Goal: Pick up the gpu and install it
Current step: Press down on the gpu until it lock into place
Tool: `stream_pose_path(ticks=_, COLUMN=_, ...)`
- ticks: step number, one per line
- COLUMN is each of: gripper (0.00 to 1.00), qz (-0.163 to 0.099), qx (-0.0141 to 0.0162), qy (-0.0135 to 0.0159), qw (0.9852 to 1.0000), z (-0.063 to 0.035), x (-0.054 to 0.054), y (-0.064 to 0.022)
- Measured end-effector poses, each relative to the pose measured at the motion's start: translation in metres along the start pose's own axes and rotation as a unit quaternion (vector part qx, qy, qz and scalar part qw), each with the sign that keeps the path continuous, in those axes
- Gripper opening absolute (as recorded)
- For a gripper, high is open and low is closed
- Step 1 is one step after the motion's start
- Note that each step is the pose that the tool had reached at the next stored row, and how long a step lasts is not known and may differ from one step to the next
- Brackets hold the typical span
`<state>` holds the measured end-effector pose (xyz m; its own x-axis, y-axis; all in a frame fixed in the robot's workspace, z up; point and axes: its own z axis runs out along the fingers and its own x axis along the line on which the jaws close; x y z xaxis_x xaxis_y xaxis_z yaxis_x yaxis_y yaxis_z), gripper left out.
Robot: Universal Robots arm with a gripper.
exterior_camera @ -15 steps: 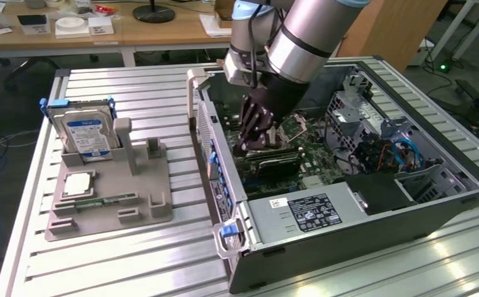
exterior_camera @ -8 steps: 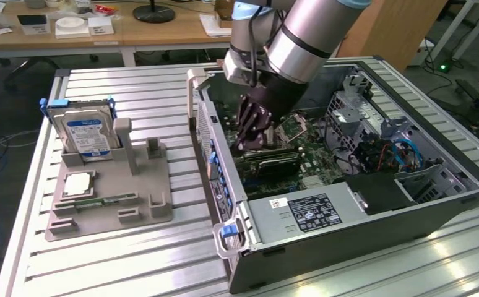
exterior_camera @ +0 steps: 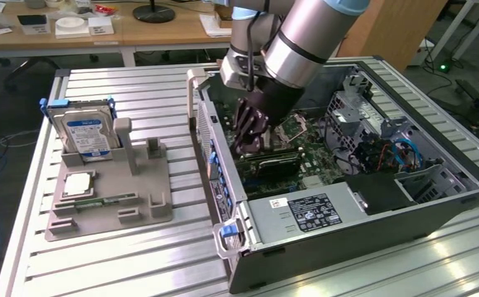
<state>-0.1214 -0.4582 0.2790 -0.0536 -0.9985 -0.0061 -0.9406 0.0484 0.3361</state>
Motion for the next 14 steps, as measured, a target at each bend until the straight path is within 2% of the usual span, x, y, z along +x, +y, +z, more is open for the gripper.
stream_pose_path(ticks=2, gripper=0.11, qz=0.0, qx=0.0003, qy=-0.0001, qw=1.0, z=0.0017, x=0.0, y=-0.0005)
stream_pose_path(ticks=3, gripper=0.11, qz=0.0, qx=0.0026, qy=0.0, qw=1.0, z=0.0018, x=-0.0001, y=-0.0003)
stream_pose_path(ticks=4, gripper=0.11, qz=0.0, qx=0.0104, qy=-0.0004, qw=0.9999, z=0.0019, x=-0.0004, y=-0.0003)
stream_pose_path(ticks=5, gripper=0.11, qz=-0.002, qx=0.0286, qy=-0.0013, qw=0.9996, z=0.0019, x=-0.001, y=-0.0004)
stream_pose_path(ticks=9, gripper=0.11, qz=-0.004, qx=0.0645, qy=-0.0025, qw=0.9979, z=0.002, x=-0.0027, y=-0.0004)
stream_pose_path(ticks=12, gripper=0.11, qz=-0.005, qx=0.0922, qy=-0.0036, qw=0.9957, z=0.0021, x=-0.0036, y=-0.0002)
stream_pose_path(ticks=13, gripper=0.11, qz=-0.006, qx=0.1007, qy=-0.004, qw=0.9949, z=0.0023, x=-0.0037, y=0.0002)
stream_pose_path(ticks=14, gripper=0.11, qz=-0.006, qx=0.1078, qy=-0.0044, qw=0.9941, z=0.0027, x=-0.0037, y=0.0005)
